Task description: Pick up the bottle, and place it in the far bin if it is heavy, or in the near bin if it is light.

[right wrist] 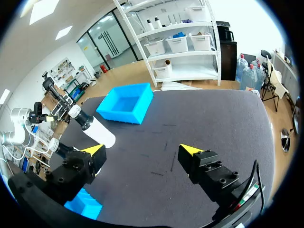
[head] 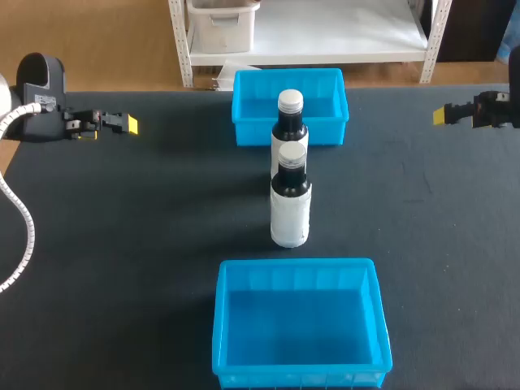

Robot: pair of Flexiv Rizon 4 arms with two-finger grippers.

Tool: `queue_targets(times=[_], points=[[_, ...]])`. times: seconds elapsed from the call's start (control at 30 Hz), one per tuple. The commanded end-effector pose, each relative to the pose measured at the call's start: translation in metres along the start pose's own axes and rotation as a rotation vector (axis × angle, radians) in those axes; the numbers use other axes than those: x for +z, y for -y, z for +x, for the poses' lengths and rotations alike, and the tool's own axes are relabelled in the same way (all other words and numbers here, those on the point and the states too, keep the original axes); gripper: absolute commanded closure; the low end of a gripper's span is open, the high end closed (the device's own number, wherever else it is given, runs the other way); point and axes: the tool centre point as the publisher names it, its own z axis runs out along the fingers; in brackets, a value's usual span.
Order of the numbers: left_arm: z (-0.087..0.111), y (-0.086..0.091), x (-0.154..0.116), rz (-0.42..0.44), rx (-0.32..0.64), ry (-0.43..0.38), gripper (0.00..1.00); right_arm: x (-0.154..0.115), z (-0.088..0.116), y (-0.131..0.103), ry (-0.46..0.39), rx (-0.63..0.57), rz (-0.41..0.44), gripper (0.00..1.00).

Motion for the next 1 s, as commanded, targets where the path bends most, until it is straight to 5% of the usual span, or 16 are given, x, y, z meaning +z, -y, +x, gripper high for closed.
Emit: queue_targets(times=[0.03,0.9,1.0], points=[[0.0000,0.0000,0.0000,0.000,0.000,0.000,0.00,-0.0002,0.0005,-0.0010,0.001,0.001,0.003,0.00],[0.0000,0.0000,0.0000,0.000,0.000,0.000,0.00,-0.0002,0.0005,-0.0010,0.001,0.001,0.003,0.00],[0.0000,0.0000,0.0000,0.000,0.000,0.000,0.00,0.0021,-0.0048,0.0040,-0.047,-0.217,-0.153,0.00]])
